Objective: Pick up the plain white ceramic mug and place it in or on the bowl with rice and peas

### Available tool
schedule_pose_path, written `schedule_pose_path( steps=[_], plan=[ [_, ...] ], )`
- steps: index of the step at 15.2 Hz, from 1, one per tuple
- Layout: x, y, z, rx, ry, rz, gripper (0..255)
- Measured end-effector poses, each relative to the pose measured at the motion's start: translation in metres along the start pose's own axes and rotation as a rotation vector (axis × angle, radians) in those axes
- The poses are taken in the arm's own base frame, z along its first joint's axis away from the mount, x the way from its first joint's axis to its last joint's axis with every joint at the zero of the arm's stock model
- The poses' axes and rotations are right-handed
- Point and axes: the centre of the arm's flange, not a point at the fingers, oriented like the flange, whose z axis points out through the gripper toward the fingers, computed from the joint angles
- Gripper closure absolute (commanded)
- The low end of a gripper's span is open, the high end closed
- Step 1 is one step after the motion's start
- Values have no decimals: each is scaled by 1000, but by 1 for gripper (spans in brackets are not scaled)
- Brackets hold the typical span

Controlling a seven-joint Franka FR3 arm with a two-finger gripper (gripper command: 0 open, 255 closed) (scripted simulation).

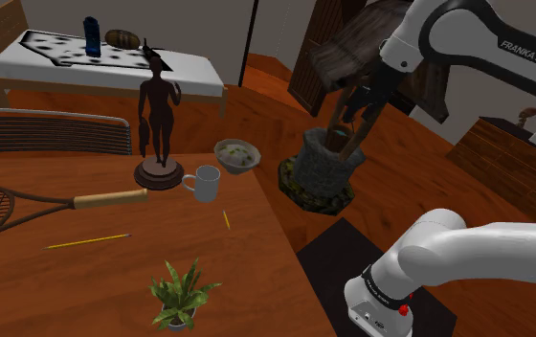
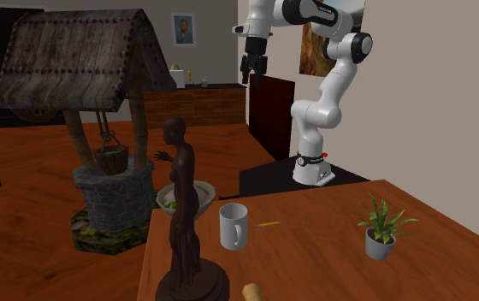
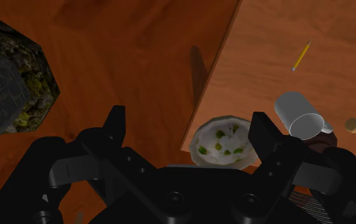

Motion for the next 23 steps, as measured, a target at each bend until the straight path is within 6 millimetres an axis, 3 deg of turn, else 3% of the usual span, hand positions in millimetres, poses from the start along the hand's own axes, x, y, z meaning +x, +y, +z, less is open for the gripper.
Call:
schedule_pose_path(
  steps=[3,23],
  plan=[
    [7,-9,11,1,1,-2,0],
    [100,-160,196,24,18,-19,0]
  ],
)
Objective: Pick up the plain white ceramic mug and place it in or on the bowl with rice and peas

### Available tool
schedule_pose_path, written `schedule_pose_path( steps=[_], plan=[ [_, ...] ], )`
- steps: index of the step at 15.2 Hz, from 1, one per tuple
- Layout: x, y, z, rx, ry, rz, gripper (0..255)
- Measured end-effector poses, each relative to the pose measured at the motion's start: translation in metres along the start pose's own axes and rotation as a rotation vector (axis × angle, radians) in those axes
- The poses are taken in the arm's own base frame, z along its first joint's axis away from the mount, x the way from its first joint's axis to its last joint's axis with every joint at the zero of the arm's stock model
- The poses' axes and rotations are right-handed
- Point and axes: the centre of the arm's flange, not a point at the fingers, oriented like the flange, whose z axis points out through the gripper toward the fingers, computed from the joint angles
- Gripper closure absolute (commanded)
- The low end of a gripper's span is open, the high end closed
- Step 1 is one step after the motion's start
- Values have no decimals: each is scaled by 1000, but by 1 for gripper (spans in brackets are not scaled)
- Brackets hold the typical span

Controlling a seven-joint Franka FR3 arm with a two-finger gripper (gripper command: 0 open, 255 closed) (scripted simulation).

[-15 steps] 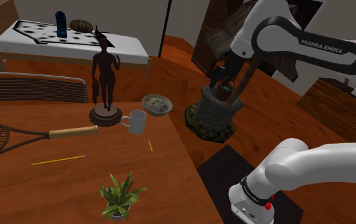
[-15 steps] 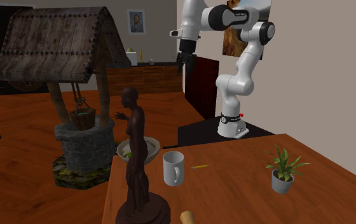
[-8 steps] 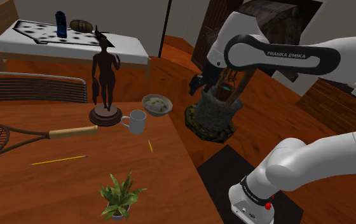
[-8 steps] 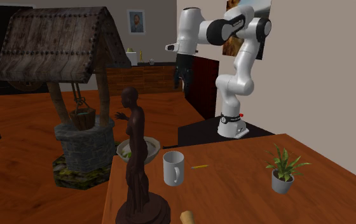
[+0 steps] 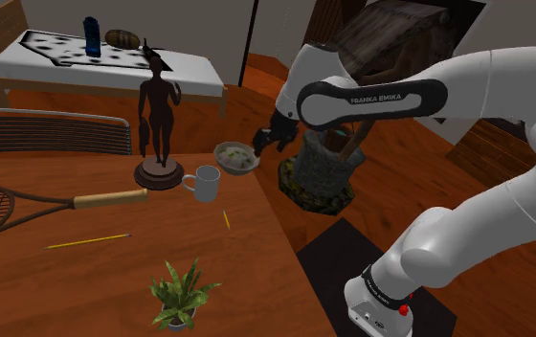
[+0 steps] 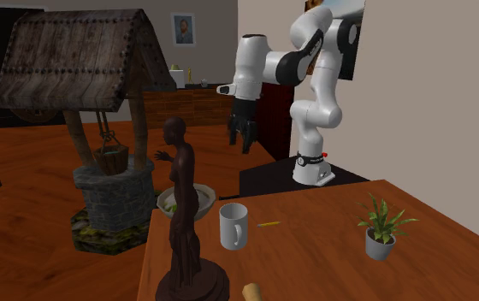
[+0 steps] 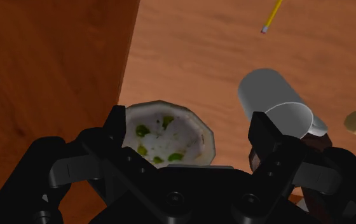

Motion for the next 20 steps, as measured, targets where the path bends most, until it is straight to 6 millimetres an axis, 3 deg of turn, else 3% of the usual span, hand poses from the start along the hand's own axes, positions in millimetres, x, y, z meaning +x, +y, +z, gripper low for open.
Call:
schedule_pose_path(
  steps=[13,20],
  plan=[
    [67,-101,117,17,11,-11,0],
    [69,-108,156,18,12,-11,0]
  ],
)
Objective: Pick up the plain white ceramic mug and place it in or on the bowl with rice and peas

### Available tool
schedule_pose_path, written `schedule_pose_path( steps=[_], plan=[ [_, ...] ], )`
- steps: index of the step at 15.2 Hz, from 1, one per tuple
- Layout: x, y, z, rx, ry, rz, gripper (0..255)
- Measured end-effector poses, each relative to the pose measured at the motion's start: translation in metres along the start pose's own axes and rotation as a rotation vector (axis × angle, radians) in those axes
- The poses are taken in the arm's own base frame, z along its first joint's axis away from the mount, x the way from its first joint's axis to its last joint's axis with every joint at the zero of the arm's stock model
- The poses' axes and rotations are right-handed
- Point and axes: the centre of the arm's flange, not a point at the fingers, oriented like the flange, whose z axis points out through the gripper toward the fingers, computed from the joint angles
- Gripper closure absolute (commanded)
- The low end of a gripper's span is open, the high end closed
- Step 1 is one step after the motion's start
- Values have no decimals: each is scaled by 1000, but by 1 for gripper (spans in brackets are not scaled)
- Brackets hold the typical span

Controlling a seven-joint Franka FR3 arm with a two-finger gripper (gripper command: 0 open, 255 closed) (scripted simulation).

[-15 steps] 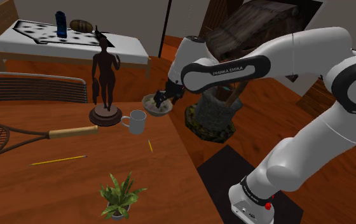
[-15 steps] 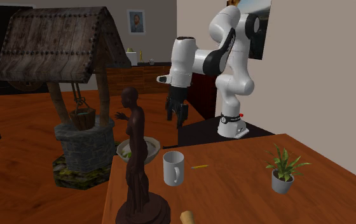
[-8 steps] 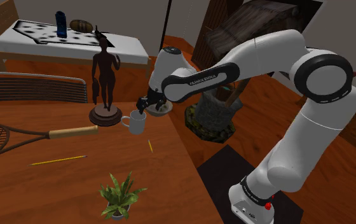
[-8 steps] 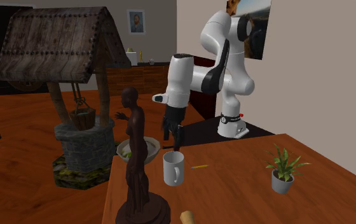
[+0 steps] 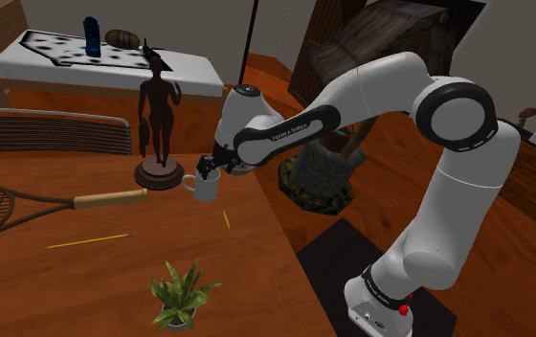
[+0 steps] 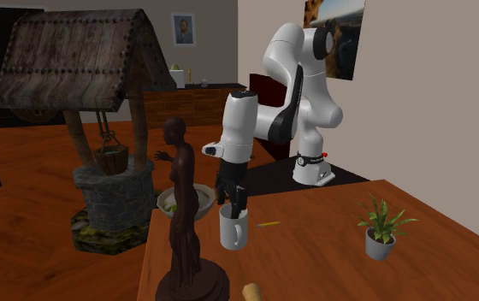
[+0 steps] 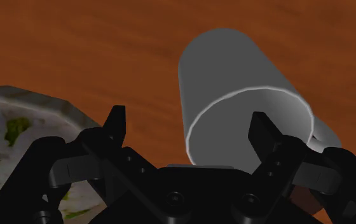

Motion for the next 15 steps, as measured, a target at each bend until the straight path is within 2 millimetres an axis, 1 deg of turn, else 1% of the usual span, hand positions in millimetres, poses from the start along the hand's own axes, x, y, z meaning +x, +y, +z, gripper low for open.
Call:
schedule_pose_path(
  steps=[2,7,8,15],
  plan=[
    [-1,1,7,0,0,0,0],
    [-1,1,9,0,0,0,0],
    [-1,1,9,0,0,0,255],
    [-1,1,9,0,0,0,255]
  ],
)
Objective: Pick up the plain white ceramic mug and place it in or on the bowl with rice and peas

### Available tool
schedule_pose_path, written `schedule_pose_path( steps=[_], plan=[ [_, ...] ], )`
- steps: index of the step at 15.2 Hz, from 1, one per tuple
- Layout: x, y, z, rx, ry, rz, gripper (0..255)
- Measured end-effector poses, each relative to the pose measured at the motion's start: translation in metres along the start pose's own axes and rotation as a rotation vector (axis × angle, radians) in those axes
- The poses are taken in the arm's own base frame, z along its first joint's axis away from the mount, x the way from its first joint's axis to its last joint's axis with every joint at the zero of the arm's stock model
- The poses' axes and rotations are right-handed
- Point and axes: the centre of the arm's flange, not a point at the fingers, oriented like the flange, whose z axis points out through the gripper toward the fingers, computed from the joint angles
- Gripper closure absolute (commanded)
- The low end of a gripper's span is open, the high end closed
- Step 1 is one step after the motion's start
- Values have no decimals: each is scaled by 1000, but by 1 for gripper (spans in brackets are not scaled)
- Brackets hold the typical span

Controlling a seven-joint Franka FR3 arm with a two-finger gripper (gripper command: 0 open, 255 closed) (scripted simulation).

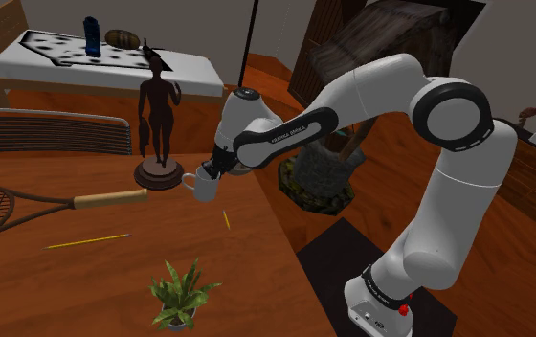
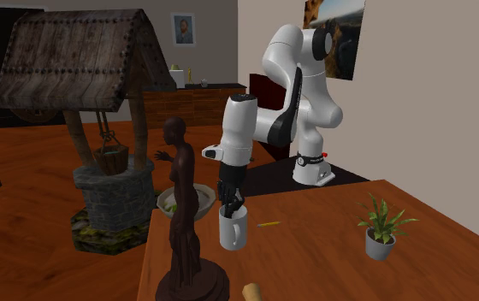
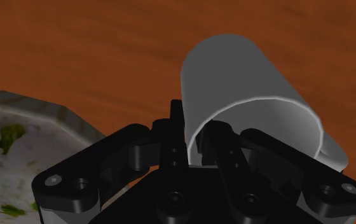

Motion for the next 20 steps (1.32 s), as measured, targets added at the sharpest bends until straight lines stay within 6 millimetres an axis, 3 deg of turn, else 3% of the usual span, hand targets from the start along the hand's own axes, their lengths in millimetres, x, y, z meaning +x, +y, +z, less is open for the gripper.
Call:
schedule_pose_path(
  steps=[5,20],
  plan=[
    [2,0,-6,0,0,0,255],
    [14,-3,-83,0,0,0,255]
  ],
)
